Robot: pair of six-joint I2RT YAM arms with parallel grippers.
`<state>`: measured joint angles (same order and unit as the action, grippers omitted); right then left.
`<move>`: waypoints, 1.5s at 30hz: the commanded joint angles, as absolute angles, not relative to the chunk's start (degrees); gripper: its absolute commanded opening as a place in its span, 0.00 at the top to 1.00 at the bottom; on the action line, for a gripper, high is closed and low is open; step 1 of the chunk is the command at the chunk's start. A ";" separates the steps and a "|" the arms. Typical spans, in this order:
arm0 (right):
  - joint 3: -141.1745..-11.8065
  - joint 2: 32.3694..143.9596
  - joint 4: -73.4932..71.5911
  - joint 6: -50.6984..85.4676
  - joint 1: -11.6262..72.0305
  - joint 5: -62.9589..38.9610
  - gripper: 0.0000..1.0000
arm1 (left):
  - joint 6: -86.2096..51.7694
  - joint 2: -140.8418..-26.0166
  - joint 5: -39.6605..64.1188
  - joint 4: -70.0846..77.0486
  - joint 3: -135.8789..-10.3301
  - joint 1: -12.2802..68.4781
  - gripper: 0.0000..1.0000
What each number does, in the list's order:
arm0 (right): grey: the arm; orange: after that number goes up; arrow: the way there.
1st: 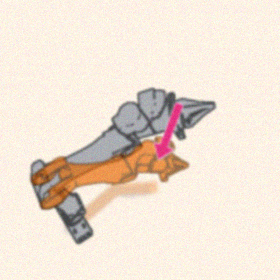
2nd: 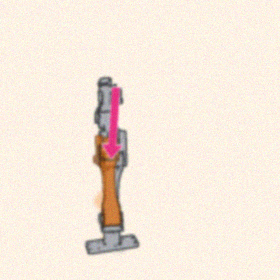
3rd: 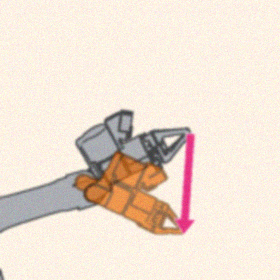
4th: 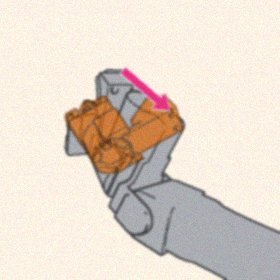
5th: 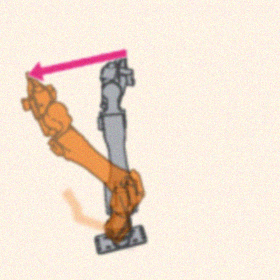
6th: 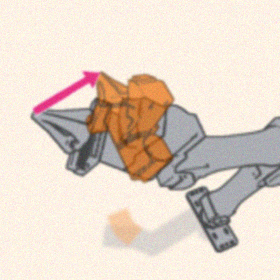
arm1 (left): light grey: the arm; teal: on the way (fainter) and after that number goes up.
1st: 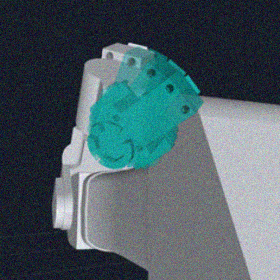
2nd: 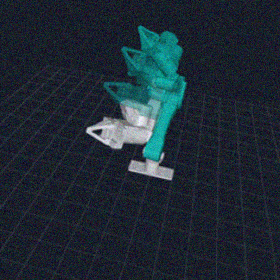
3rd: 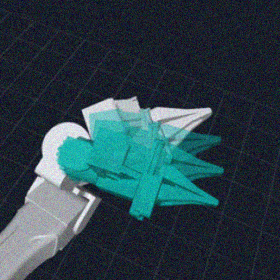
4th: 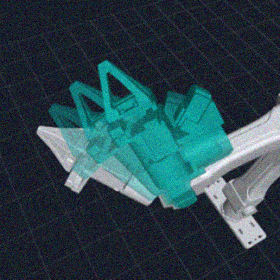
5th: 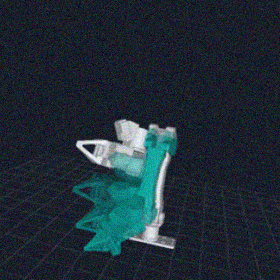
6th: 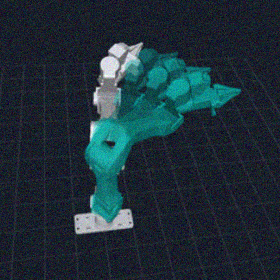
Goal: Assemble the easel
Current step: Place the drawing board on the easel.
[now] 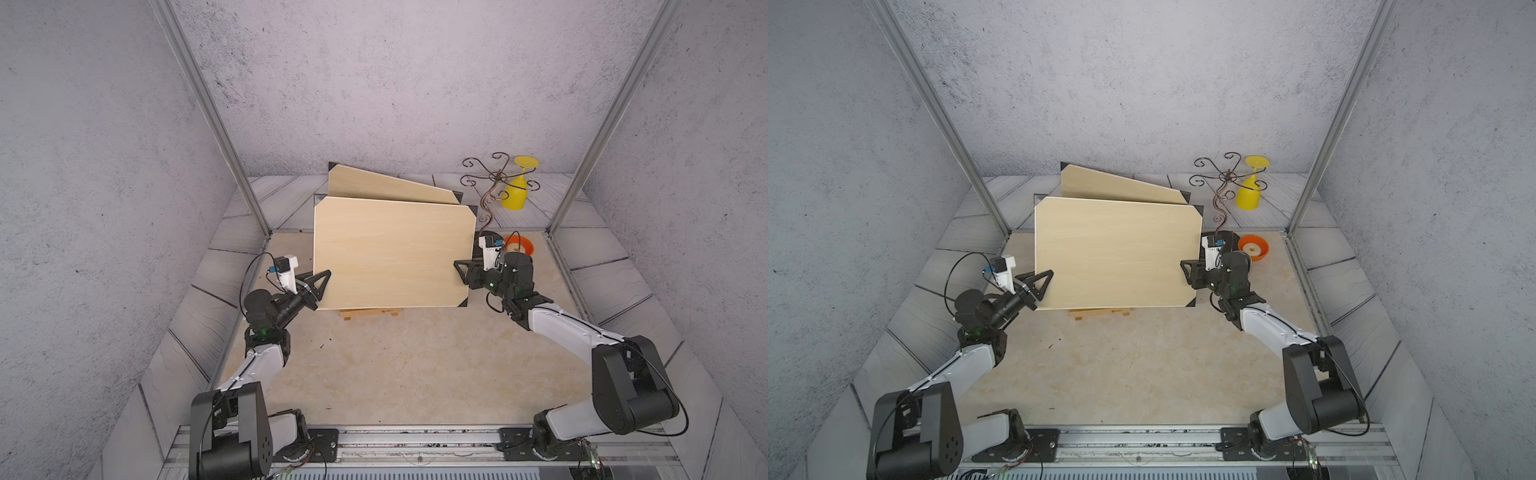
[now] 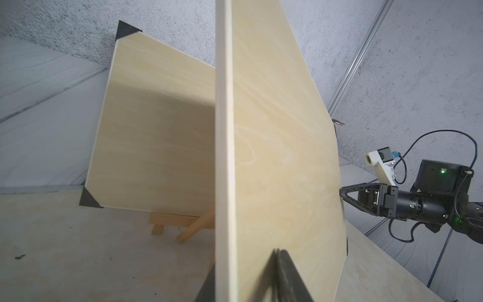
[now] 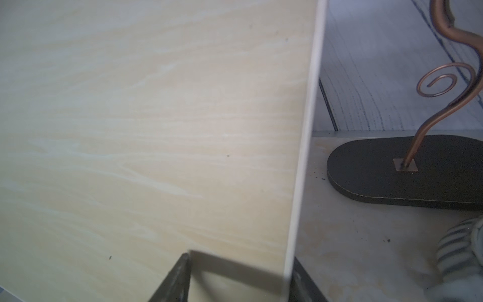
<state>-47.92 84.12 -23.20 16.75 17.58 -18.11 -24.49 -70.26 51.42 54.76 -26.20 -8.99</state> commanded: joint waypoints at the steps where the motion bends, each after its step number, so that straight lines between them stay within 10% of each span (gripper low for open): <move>1: -50.75 85.12 -33.03 3.10 30.18 -25.58 0.62 | -0.62 -71.06 47.99 61.70 -26.16 -4.53 1.00; 45: -47.09 80.20 -32.61 0.49 33.84 -15.76 0.61 | -5.50 -88.33 50.47 80.43 -19.01 -17.63 1.00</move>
<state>-47.51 81.52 -32.84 0.36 33.91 -16.73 -10.44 -88.99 60.69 76.97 -20.29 -15.55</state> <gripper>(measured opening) 0.384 0.145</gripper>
